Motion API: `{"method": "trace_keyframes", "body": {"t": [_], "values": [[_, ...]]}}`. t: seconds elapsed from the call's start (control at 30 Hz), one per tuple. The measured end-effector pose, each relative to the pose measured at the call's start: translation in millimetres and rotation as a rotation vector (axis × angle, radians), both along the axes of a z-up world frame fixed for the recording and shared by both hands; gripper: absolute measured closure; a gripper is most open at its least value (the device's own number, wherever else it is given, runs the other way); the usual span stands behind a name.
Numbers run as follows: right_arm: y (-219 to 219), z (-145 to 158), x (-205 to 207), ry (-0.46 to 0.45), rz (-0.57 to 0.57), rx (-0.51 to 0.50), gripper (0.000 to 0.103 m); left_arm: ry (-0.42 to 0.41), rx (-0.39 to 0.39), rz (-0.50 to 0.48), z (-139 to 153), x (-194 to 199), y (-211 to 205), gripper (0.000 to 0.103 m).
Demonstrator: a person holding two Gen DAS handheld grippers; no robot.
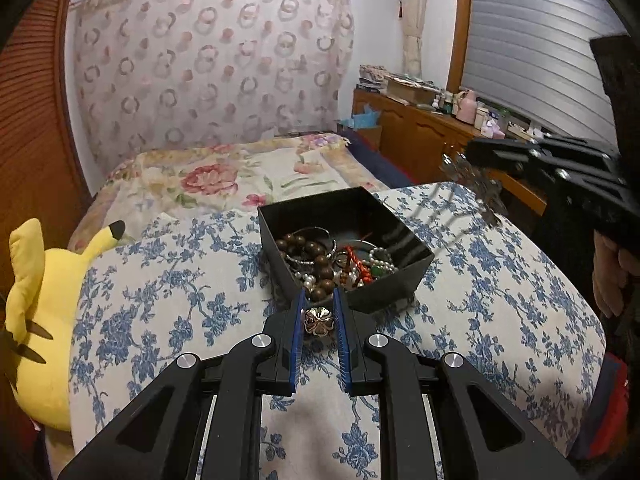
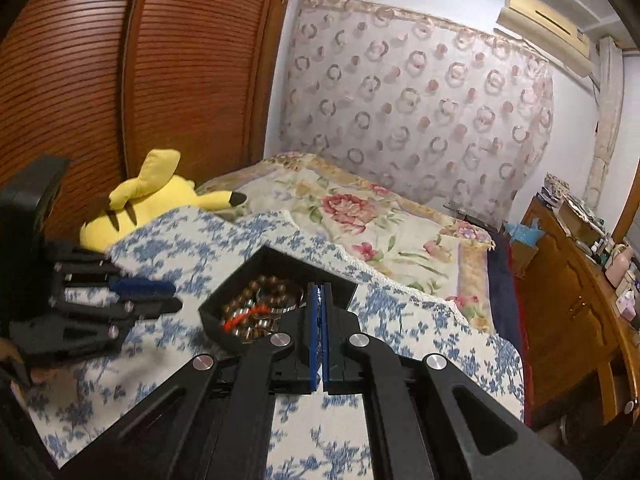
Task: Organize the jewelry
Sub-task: 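Lower the hairpins and the charm into the box and open both tools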
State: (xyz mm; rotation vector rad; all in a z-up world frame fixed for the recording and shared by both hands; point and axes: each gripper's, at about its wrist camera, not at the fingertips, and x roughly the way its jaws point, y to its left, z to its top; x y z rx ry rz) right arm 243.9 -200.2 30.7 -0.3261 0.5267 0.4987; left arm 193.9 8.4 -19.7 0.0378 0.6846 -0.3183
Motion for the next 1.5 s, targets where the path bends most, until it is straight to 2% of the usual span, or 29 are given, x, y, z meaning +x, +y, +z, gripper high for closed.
{"method": "trace_keyframes", "body": {"t": [0.33, 0.63, 0.73, 0.87, 1.0, 1.03, 1.1, 1.43, 1.47, 1.5], "values": [[16, -5, 38, 0.049, -0.017, 0.076, 0.101, -0.011, -0.003, 0.009, 9, 14, -1, 0.090], [13, -49, 60, 0.179, -0.032, 0.176, 0.101, -0.002, -0.026, 0.009, 8, 30, -6, 0.090], [13, -67, 65, 0.223, -0.037, 0.176, 0.101, 0.001, -0.027, 0.009, 6, 33, -8, 0.090], [11, -76, 68, 0.241, -0.047, 0.175, 0.100, 0.008, -0.021, 0.010, 3, 38, -12, 0.090], [7, -76, 65, 0.236, -0.039, 0.168, 0.098, 0.011, -0.019, 0.011, 1, 42, -15, 0.090], [5, -75, 63, 0.225, -0.045, 0.167, 0.094, 0.012, -0.019, 0.012, 0, 43, -16, 0.090], [1, -72, 61, 0.216, -0.041, 0.179, 0.073, 0.015, -0.019, 0.013, 0, 46, -18, 0.090], [-25, -61, 45, 0.162, -0.051, 0.198, 0.073, 0.019, -0.020, 0.019, -1, 51, -26, 0.089], [-26, -61, 43, 0.157, -0.059, 0.192, 0.073, 0.018, -0.019, 0.022, -1, 51, -27, 0.085], [-27, -61, 42, 0.153, -0.078, 0.182, 0.073, 0.017, -0.014, 0.026, -1, 51, -27, 0.077]]}}
